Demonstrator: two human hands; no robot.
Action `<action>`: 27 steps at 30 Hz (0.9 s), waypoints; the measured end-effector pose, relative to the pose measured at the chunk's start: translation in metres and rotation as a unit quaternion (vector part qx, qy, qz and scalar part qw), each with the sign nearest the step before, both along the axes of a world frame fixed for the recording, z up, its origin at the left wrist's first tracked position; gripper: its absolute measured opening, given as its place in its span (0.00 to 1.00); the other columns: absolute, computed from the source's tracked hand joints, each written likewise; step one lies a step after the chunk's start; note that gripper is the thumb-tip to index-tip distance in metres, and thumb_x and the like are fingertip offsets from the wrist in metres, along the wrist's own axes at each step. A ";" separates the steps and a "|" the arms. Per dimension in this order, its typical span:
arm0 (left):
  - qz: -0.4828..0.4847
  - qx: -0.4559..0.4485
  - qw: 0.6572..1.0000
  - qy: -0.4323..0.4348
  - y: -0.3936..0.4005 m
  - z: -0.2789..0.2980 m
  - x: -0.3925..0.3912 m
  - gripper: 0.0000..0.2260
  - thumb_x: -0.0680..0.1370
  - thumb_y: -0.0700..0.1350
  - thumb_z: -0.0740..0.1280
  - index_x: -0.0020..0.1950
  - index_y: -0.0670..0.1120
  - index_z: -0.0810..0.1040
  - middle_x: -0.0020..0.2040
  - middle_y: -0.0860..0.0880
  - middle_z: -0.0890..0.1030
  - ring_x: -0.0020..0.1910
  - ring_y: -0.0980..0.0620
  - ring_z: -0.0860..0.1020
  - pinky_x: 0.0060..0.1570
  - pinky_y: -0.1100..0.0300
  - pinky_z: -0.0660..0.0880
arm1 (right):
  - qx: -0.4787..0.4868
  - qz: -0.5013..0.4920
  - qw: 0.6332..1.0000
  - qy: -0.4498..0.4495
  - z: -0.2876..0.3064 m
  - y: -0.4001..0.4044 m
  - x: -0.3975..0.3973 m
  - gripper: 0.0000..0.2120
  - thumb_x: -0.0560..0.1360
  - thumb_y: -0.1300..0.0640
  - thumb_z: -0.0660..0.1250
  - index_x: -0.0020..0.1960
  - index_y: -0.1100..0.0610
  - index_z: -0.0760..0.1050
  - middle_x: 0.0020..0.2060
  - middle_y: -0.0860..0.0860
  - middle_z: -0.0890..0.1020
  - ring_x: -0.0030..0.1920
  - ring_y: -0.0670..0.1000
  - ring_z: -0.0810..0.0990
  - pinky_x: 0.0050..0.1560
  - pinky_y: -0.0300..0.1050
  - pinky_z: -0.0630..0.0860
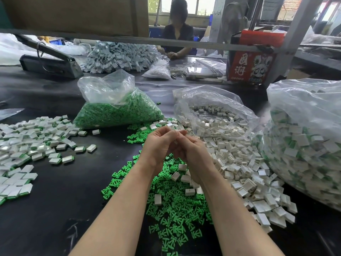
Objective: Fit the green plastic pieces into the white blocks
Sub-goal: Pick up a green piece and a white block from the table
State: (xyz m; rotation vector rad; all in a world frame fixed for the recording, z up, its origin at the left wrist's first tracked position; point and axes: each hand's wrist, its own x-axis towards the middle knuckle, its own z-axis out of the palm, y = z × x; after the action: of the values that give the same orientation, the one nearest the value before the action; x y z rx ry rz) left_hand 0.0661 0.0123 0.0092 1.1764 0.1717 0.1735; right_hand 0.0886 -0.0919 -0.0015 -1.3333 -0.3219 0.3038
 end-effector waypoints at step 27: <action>0.002 0.065 0.998 -0.001 0.005 -0.001 0.005 0.12 0.79 0.35 0.64 0.36 0.44 0.72 0.46 0.38 0.83 0.30 0.47 0.74 0.24 0.62 0.68 | -0.028 0.033 0.999 0.008 0.003 0.002 0.002 0.20 0.81 0.47 0.60 0.39 0.59 0.76 0.29 0.51 0.76 0.28 0.46 0.72 0.29 0.35 0.69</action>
State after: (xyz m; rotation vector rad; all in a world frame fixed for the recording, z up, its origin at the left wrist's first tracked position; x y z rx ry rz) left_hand 0.0706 0.0174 0.0083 1.3054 0.1623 0.1921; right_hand 0.0911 -0.0899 0.0019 -1.3766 -0.3479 0.3809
